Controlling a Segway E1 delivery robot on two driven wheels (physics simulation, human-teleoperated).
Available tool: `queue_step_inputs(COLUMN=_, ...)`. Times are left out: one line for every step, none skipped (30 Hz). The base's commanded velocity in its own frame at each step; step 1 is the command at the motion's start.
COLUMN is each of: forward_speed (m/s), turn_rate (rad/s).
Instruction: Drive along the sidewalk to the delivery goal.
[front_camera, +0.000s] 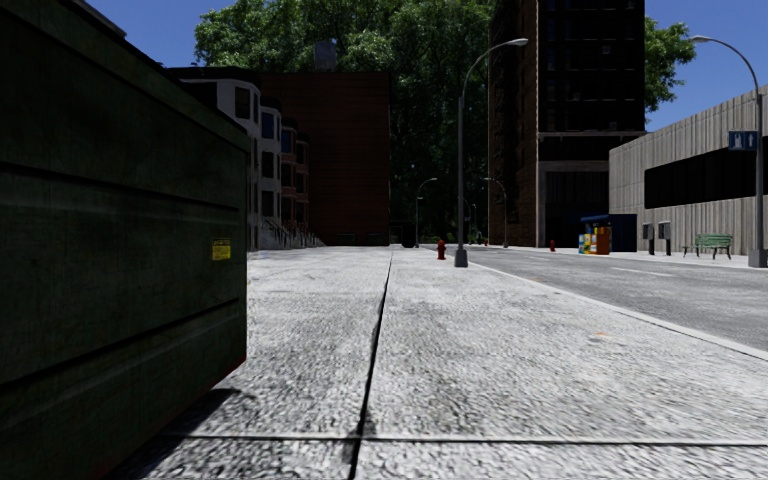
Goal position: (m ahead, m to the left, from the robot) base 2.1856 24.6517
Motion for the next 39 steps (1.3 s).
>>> queue_step_inputs(forward_speed=2.00, turn_rate=0.00)
queue_step_inputs(forward_speed=2.00, turn_rate=0.00)
queue_step_inputs(forward_speed=2.00, turn_rate=0.00)
queue_step_inputs(forward_speed=2.00, turn_rate=0.00)
queue_step_inputs(forward_speed=2.00, turn_rate=0.00)
queue_step_inputs(forward_speed=2.00, turn_rate=0.00)
queue_step_inputs(forward_speed=2.00, turn_rate=0.00)
queue_step_inputs(forward_speed=2.00, turn_rate=0.00)
queue_step_inputs(forward_speed=2.00, turn_rate=0.00)
queue_step_inputs(forward_speed=2.00, turn_rate=0.00)
queue_step_inputs(forward_speed=2.00, turn_rate=0.00)
queue_step_inputs(forward_speed=2.00, turn_rate=0.00)
queue_step_inputs(forward_speed=2.00, turn_rate=0.00)
queue_step_inputs(forward_speed=2.00, turn_rate=0.00)
queue_step_inputs(forward_speed=2.00, turn_rate=0.10)
queue_step_inputs(forward_speed=2.00, turn_rate=0.16)
queue_step_inputs(forward_speed=1.98, turn_rate=0.20)
queue_step_inputs(forward_speed=1.87, turn_rate=0.22)
queue_step_inputs(forward_speed=1.77, turn_rate=0.24)
queue_step_inputs(forward_speed=1.77, turn_rate=0.24)
queue_step_inputs(forward_speed=1.66, turn_rate=0.29)
queue_step_inputs(forward_speed=1.58, turn_rate=0.39)
queue_step_inputs(forward_speed=1.52, turn_rate=0.48)
queue_step_inputs(forward_speed=1.45, turn_rate=0.51)
queue_step_inputs(forward_speed=1.38, turn_rate=0.57)
queue_step_inputs(forward_speed=1.34, turn_rate=0.58)
queue_step_inputs(forward_speed=1.33, turn_rate=0.59)
queue_step_inputs(forward_speed=1.31, turn_rate=0.60)
queue_step_inputs(forward_speed=1.30, turn_rate=0.60)
queue_step_inputs(forward_speed=1.30, turn_rate=0.60)
queue_step_inputs(forward_speed=1.28, turn_rate=0.60)
queue_step_inputs(forward_speed=1.27, turn_rate=0.60)
queue_step_inputs(forward_speed=1.27, turn_rate=0.62)
queue_step_inputs(forward_speed=1.26, turn_rate=0.65)
queue_step_inputs(forward_speed=1.26, turn_rate=0.82)
queue_step_inputs(forward_speed=1.26, turn_rate=0.82)
queue_step_inputs(forward_speed=1.26, turn_rate=0.83)
queue_step_inputs(forward_speed=1.26, turn_rate=0.83)
queue_step_inputs(forward_speed=1.26, turn_rate=0.83)
